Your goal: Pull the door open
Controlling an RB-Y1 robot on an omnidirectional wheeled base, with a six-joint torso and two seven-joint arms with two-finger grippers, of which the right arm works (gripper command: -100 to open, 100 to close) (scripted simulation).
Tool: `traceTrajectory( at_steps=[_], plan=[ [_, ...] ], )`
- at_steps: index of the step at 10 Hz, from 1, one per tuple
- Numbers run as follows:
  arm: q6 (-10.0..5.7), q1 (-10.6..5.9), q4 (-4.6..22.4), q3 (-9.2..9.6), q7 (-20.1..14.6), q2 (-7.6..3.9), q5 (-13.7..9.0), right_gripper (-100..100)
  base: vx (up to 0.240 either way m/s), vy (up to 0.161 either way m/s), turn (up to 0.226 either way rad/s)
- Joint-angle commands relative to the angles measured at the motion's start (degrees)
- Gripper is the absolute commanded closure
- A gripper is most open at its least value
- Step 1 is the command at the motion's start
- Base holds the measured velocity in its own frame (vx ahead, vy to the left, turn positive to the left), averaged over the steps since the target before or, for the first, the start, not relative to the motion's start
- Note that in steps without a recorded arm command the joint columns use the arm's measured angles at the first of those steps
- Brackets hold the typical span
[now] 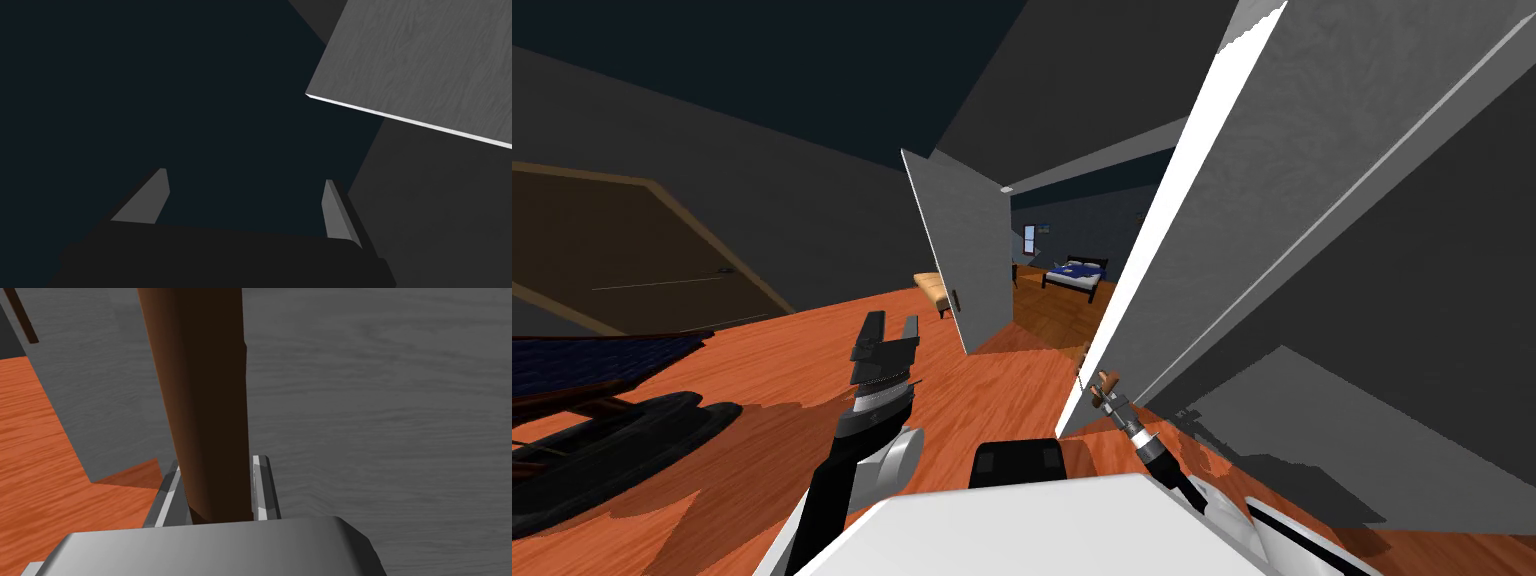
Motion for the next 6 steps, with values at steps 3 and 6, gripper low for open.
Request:
traceTrajectory(
  at_steps=[3,6],
  plan=[
    [-2.35,-0.02,2.9,0.69,-1.0,0.44,-0.2,100,-0.165,-0.069,0.142],
    [-3.24,0.26,3.4,1.03,-1.3,0.36,-0.4,100,-0.163,-0.083,0.128]
  ],
)
